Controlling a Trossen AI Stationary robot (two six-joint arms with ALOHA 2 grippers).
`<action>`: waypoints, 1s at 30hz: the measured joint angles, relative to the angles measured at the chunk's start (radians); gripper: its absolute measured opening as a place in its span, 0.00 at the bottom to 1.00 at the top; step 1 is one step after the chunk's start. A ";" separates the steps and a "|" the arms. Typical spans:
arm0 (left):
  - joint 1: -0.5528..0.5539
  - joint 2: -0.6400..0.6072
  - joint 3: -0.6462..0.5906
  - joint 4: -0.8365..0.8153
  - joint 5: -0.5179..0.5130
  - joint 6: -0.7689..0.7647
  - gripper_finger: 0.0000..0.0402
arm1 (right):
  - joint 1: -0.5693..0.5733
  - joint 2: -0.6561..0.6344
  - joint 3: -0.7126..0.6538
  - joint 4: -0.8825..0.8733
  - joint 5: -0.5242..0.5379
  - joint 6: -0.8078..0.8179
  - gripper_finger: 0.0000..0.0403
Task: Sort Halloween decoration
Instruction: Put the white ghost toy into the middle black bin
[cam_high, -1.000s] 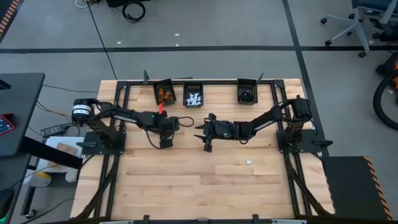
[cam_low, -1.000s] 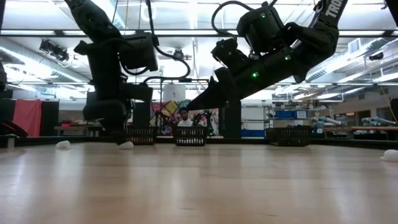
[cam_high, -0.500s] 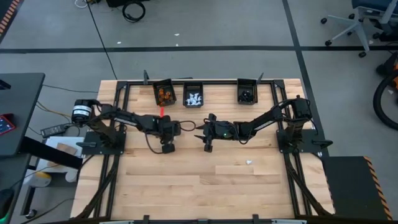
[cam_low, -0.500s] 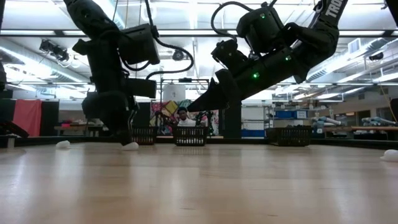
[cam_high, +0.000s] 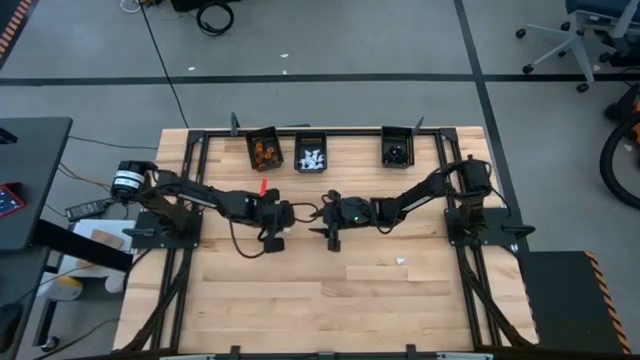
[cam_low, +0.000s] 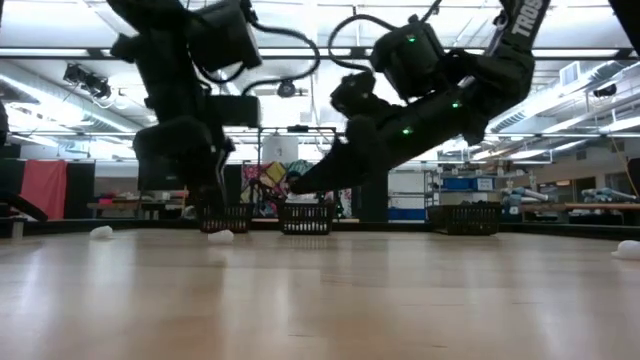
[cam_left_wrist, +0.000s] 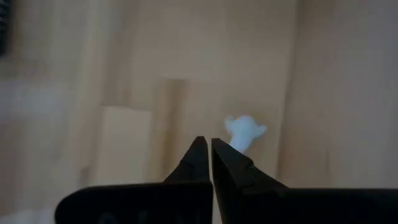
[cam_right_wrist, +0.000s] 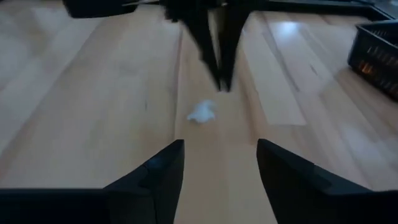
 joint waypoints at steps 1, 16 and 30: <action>-0.004 -0.013 0.000 -0.014 -0.024 0.004 0.00 | 0.006 0.016 0.020 0.000 0.000 -0.001 0.52; -0.033 -0.318 -0.145 0.019 -0.203 0.060 0.00 | -0.014 0.281 0.267 0.078 -0.078 -0.055 0.57; -0.028 -0.457 -0.304 0.172 -0.276 0.093 0.00 | -0.073 0.496 0.439 0.174 -0.156 -0.007 0.55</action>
